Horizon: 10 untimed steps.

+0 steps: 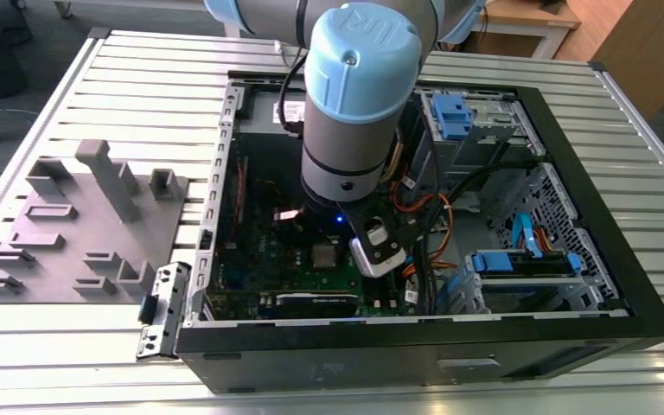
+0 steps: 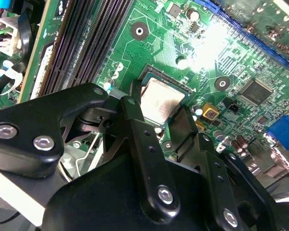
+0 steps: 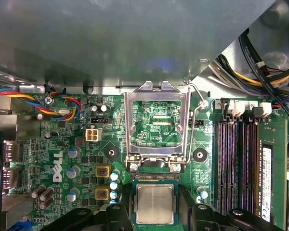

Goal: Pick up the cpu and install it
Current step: 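Place the cpu into insertion slot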

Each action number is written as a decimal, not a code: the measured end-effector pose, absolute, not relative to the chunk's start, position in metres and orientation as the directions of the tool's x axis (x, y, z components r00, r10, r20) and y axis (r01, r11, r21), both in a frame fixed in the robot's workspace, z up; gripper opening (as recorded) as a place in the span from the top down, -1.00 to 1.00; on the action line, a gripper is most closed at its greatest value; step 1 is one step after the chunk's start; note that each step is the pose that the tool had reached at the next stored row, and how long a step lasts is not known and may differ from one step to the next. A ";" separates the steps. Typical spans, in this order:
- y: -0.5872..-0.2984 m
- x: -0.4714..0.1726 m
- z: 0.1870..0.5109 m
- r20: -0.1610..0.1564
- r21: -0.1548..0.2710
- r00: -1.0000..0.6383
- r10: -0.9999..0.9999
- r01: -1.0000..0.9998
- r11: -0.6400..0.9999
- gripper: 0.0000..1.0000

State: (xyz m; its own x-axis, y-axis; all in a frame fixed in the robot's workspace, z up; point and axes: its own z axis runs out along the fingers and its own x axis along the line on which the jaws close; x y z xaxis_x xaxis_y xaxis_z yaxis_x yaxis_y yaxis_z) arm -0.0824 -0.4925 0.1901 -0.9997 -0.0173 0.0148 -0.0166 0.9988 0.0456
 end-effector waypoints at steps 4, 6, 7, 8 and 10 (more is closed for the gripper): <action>-0.493 -0.083 0.189 0.015 0.045 -1.000 -0.017 -0.017 0.999 0.06; -0.493 -0.082 0.188 0.015 0.045 -1.000 -0.017 -0.017 0.999 0.06; -0.493 -0.082 0.188 0.015 0.045 -1.000 -0.017 -0.017 0.999 0.06; -0.493 -0.082 0.188 0.015 0.046 -1.000 -0.017 -0.017 0.999 0.06; -0.493 -0.082 0.188 0.015 0.046 -1.000 -0.017 -0.017 0.999 0.06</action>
